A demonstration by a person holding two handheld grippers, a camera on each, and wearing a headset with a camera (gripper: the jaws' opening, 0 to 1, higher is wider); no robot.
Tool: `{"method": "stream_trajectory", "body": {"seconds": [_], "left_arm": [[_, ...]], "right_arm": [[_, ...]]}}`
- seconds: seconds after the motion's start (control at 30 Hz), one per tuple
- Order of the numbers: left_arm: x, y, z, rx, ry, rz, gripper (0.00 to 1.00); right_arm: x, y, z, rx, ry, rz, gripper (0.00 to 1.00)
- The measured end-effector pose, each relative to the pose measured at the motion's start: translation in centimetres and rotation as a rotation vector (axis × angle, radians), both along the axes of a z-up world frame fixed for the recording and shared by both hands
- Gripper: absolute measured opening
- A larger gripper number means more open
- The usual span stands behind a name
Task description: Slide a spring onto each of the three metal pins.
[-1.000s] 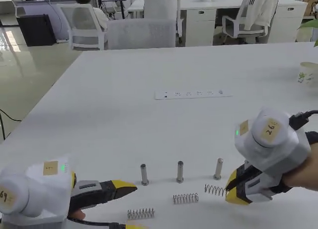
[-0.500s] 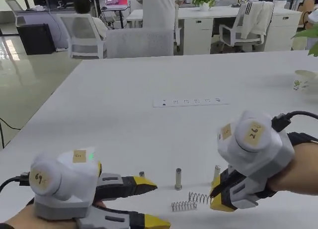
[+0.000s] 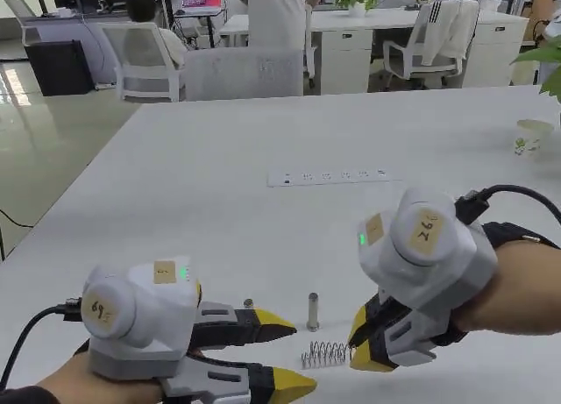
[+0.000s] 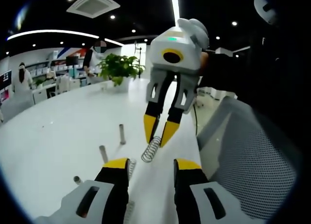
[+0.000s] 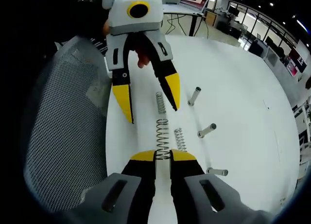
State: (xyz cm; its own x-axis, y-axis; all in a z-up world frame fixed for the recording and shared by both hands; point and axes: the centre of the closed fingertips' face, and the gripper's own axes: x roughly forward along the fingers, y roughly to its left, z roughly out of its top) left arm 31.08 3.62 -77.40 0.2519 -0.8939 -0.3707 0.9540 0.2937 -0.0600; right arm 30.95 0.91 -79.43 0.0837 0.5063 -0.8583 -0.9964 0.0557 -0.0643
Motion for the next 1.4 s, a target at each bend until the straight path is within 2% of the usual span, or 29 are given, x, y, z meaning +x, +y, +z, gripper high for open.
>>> {"method": "stream_trajectory", "body": {"seconds": [0.43,0.77,0.93,1.17,1.4], "left_arm": [[-0.9,-0.7,-0.4,0.001,-0.019,-0.051,0.18],[-1.3,-1.0,-0.5,0.013,-0.056,-0.085,0.06],[-1.4,-1.0,-0.5,0.015,-0.060,-0.092,0.03],[-1.5,-1.1,-0.5,0.006,-0.059,-0.092,0.03],[-1.5,-0.9,-0.5,0.001,-0.051,-0.090,0.02]], "right_arm": [[-1.2,1.1,0.3,-0.002,-0.006,0.085,0.08],[-1.6,1.1,0.3,-0.016,-0.020,0.129,0.08],[-1.7,1.0,0.2,-0.019,-0.033,0.151,0.08],[-1.6,1.0,0.3,-0.009,-0.035,0.150,0.08],[-1.4,0.8,0.2,0.009,-0.011,0.116,0.10]]}}
